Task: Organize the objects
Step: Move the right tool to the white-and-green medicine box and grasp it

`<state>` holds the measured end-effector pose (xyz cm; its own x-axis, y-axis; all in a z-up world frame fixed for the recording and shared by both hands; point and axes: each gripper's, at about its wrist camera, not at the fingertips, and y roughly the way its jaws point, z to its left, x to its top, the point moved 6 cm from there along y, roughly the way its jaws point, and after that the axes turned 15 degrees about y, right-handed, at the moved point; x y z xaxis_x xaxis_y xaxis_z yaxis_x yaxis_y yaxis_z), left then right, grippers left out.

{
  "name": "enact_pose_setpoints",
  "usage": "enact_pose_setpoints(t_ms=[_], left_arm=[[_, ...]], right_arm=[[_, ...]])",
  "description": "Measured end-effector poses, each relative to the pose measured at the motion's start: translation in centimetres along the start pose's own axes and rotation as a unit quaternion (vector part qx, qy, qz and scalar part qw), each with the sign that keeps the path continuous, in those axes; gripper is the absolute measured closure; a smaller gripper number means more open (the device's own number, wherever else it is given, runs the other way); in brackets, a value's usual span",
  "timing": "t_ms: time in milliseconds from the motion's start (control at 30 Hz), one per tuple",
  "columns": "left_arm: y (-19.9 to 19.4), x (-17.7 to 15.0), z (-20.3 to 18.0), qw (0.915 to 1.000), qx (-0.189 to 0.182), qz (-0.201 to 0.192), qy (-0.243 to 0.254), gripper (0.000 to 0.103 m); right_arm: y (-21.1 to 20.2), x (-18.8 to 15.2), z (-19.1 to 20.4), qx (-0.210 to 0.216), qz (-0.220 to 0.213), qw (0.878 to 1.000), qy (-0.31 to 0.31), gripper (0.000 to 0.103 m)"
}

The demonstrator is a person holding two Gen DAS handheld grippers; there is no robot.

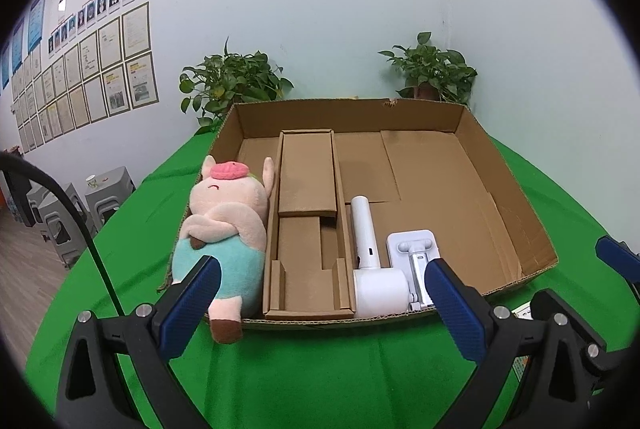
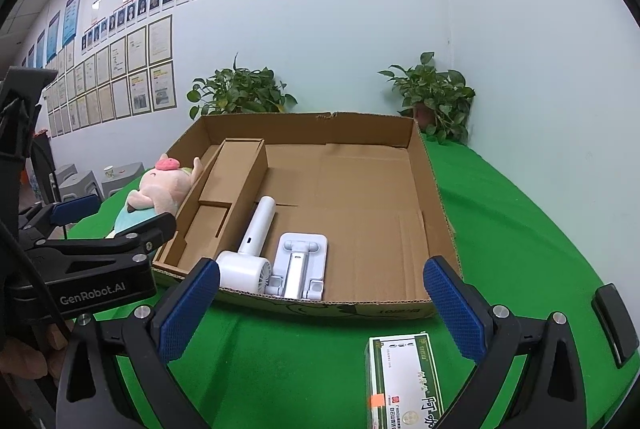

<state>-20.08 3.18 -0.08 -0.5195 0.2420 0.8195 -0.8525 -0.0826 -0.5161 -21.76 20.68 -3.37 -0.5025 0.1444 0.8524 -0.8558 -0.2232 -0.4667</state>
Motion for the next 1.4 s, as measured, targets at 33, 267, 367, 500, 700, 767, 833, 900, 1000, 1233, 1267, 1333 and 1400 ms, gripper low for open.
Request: enact_pose_setpoints(t_ms=[33, 267, 367, 500, 700, 767, 833, 900, 1000, 1233, 1267, 1333, 1400], left_arm=[[0.2, 0.0, -0.3, 1.0000, -0.007, 0.000, 0.002, 0.002], [2.3, -1.3, -4.0, 0.9880, -0.148, 0.043, 0.007, 0.002], [3.2, -2.7, -7.1, 0.9611, -0.262, 0.088, -0.004, 0.002], [3.5, -4.1, -10.2, 0.9416, -0.321, 0.102, -0.007, 0.002], [4.0, -5.6, -11.4, 0.9341, -0.332, 0.127, -0.028, 0.002], [3.9, -5.7, -10.6, 0.9350, -0.329, 0.127, -0.034, 0.002], [3.8, -5.9, -9.8, 0.9345, -0.330, 0.127, -0.040, 0.002], [4.0, -6.2, -9.3, 0.9317, -0.335, 0.132, -0.049, 0.002], [4.6, -6.5, -8.6, 0.9224, -0.353, 0.140, -0.073, 0.002], [5.3, -7.6, -11.4, 0.8940, -0.407, 0.165, -0.086, 0.002], [5.3, -7.7, -11.8, 0.8907, -0.414, 0.167, -0.088, 0.003], [5.4, -8.0, -12.7, 0.8848, -0.424, 0.172, -0.090, 0.002], [5.4, -8.2, -13.2, 0.8824, -0.427, 0.175, -0.090, 0.002]], right_arm=[[0.2, -0.2, -0.1, 0.006, 0.005, 1.000, 0.002, 0.000], [0.0, -4.1, -3.8, 0.024, 0.072, 0.997, 0.018, 0.000], [0.2, -7.3, -7.2, -0.020, 0.122, 0.992, 0.017, 0.000], [0.7, -10.6, -10.2, -0.044, 0.176, 0.983, 0.028, 0.001], [2.4, -13.2, -9.7, -0.049, 0.220, 0.974, 0.021, 0.035], [2.6, -13.4, -8.7, -0.051, 0.222, 0.974, 0.019, 0.042], [2.6, -13.3, -7.6, -0.030, 0.224, 0.974, 0.025, 0.042], [2.5, -13.1, -6.3, -0.008, 0.221, 0.975, 0.028, 0.041], [2.5, -13.2, -4.6, 0.029, 0.223, 0.974, 0.025, 0.012], [2.3, -14.0, -3.9, 0.023, 0.222, 0.975, -0.018, 0.000], [2.0, -14.0, -4.1, 0.022, 0.220, 0.975, -0.019, 0.001], [1.3, -14.1, -4.5, 0.018, 0.214, 0.977, -0.018, 0.001], [0.8, -14.4, -4.6, 0.020, 0.216, 0.976, -0.017, 0.023]])
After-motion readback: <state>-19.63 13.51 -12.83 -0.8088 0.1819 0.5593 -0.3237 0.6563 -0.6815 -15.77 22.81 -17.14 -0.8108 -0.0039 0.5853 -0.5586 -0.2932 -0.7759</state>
